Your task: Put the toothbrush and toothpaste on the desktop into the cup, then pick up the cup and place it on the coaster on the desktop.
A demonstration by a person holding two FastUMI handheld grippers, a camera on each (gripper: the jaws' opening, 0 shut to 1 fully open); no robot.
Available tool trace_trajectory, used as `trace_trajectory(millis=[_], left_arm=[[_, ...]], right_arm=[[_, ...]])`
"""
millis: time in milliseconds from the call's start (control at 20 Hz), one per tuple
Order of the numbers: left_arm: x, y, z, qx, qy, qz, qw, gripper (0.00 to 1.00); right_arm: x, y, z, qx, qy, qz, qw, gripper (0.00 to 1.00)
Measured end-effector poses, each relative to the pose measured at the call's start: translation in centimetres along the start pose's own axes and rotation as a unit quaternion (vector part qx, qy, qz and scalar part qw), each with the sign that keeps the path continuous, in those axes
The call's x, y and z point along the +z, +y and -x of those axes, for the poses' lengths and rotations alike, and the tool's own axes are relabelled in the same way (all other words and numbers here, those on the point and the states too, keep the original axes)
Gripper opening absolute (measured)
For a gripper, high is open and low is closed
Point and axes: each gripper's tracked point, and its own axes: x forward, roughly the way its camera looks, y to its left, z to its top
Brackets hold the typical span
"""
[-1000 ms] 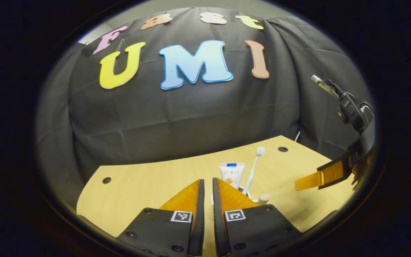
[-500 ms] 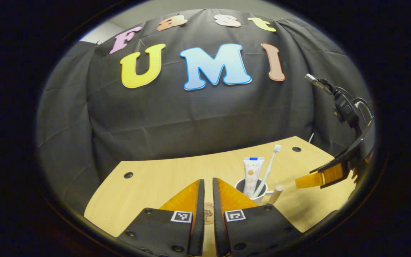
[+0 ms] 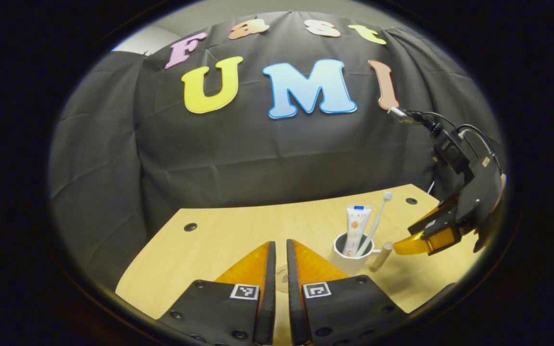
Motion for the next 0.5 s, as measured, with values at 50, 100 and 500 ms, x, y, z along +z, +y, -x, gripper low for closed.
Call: trace_trajectory(millis=[50,100,500], left_arm=[[-0.1,0.2,0.1,0.002,0.002,0.003,1.000,0.19],[-0.2,0.5,0.3,0.003,0.003,0.005,1.000,0.20],[-1.0,2.4,1.4,0.014,0.013,0.029,0.999,0.25]], right_arm=[[0.1,0.1,-0.2,0.006,0.005,0.008,1.000,0.74],[0.1,0.3,-0.7,0.012,0.011,0.014,1.000,0.74],[0.2,1.3,-2.7,0.040,0.044,0.073,0.996,0.74]])
